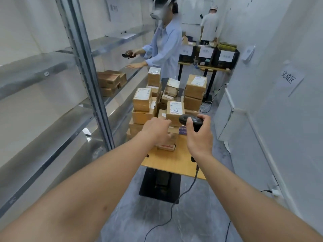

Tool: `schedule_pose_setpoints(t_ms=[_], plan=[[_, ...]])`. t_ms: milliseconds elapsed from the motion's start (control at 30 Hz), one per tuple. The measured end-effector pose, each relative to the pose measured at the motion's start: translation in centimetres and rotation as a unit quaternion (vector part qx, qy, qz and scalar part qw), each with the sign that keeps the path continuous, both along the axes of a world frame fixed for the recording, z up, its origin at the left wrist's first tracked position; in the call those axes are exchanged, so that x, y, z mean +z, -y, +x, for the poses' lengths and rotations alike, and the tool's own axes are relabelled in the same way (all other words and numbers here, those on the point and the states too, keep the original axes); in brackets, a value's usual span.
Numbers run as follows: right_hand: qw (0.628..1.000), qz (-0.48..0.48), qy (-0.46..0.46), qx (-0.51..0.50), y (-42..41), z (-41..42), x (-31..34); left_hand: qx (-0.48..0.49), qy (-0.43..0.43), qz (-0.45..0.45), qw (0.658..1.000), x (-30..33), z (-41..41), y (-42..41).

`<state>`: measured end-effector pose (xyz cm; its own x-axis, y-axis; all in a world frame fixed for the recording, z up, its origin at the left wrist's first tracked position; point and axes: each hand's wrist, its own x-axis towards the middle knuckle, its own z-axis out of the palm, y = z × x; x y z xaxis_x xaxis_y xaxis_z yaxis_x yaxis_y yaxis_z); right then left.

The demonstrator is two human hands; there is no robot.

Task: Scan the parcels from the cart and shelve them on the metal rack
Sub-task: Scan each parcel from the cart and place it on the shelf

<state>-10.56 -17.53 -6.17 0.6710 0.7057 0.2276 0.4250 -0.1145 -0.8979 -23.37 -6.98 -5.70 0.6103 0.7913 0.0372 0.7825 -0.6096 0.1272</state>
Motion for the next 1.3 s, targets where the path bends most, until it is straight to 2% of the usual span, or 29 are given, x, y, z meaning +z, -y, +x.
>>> schedule_pose_setpoints(t_ms=[200,400,667,800,1300], plan=[[0.999,-0.02,-0.01,-0.03,-4.6,3.6,-1.3,-0.014,-0.002,-0.032,0.999,-1.1,3.8,-4.8],[0.998,-0.041,-0.022,-0.03,-9.5,8.1,-3.0,0.019,0.006,-0.037,0.999,-2.8,8.2,-9.0],[0.996,-0.067,-0.051,0.031,-16.5,15.7,-5.9,0.158,0.09,-0.074,0.981,-6.7,14.6,-15.0],[0.993,-0.084,-0.06,0.058,-19.1,19.0,-7.4,0.217,0.104,-0.081,0.967,-8.6,17.5,-16.8],[0.983,-0.112,-0.086,0.117,-22.2,22.1,-9.8,0.393,0.044,-0.125,0.91,-10.1,20.1,-16.5]])
